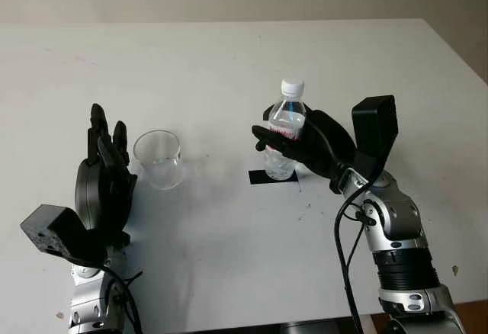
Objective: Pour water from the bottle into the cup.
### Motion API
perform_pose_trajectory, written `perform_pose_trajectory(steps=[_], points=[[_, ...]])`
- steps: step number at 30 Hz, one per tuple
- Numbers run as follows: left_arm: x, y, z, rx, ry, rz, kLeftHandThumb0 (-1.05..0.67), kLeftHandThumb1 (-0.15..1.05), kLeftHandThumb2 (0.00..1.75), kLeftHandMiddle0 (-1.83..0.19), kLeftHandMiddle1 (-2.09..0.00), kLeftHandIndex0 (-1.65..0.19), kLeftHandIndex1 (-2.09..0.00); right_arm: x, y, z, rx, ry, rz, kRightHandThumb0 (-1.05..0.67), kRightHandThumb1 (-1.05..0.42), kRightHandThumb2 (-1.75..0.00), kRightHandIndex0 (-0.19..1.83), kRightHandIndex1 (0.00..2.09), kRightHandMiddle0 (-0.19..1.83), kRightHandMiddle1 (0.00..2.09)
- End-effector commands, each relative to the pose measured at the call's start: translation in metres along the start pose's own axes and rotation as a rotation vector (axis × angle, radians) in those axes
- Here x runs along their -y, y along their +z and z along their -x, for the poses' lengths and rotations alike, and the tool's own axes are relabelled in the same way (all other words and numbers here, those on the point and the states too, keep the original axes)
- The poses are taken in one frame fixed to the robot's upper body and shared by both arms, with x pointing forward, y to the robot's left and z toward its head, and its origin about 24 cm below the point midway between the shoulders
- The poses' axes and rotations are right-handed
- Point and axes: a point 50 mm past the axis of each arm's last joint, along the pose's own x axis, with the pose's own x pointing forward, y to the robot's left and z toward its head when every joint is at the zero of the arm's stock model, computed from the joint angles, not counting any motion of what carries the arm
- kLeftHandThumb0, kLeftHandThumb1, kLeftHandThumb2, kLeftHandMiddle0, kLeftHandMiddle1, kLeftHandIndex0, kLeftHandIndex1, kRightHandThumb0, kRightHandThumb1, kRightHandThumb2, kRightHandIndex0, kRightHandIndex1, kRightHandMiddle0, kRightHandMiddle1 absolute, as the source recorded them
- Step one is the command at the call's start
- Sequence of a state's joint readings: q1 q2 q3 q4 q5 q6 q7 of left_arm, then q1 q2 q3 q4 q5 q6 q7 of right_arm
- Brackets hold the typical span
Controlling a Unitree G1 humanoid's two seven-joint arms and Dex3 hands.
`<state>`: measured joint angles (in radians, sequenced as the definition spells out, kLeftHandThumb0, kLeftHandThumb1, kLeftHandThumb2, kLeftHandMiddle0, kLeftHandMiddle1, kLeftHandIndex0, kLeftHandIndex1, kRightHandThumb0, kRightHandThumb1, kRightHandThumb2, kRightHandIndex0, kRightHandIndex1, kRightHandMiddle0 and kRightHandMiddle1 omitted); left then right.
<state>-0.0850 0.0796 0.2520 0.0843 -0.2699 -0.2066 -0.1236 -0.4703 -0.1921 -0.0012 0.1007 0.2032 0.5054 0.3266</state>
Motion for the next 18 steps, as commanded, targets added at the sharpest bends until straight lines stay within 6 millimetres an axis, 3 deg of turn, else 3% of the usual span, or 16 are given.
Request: perform_pose_trajectory(steps=[1,5,8,10,16,17,18], points=[[-0.001,0.002,0.002,0.003,-0.002,-0.003,-0.86,1.05,0.8,0.19,-0.28,0.14,0.0,-0.002,-0.007,0.001,-0.011,0.007,0.002,-0.29,-1.05,-0.36,0.53,2.09,-0.19,2.09],[-0.001,0.001,0.001,0.002,-0.003,-0.008,-0.87,1.05,0.79,0.19,-0.28,0.14,0.0,-0.003,-0.01,0.001,-0.007,0.017,0.019,-0.3,-1.05,-0.34,0.41,2.09,-0.19,2.09],[-0.002,0.001,0.001,0.002,-0.004,-0.01,-0.87,1.05,0.78,0.19,-0.28,0.13,0.0,-0.003,-0.013,0.002,0.009,0.03,0.021,-0.36,-1.05,-0.26,0.02,2.09,-0.19,2.09],[-0.002,0.001,0.001,0.002,-0.009,-0.012,-0.87,1.05,0.78,0.19,-0.28,0.13,0.0,-0.003,-0.015,0.003,0.014,0.037,0.026,-0.4,-1.05,-0.2,-0.13,2.09,-0.19,2.09],[-0.003,0.002,0.001,0.008,-0.016,-0.019,-0.87,1.05,0.77,0.19,-0.31,0.11,0.0,-0.002,-0.019,0.006,0.017,0.026,0.056,-0.52,-1.04,-0.1,-0.19,2.09,-0.19,2.09],[-0.003,0.002,0.001,0.007,-0.015,-0.018,-0.87,1.05,0.77,0.19,-0.32,0.11,0.0,-0.002,-0.02,0.007,0.015,0.022,0.061,-0.54,-1.04,-0.09,-0.19,2.09,-0.19,2.05],[-0.003,0.002,0.001,0.007,-0.014,-0.016,-0.87,1.05,0.76,0.19,-0.32,0.11,0.0,-0.002,-0.021,0.007,0.01,0.017,0.061,-0.58,-1.04,-0.07,-0.19,1.93,-0.19,1.87]])
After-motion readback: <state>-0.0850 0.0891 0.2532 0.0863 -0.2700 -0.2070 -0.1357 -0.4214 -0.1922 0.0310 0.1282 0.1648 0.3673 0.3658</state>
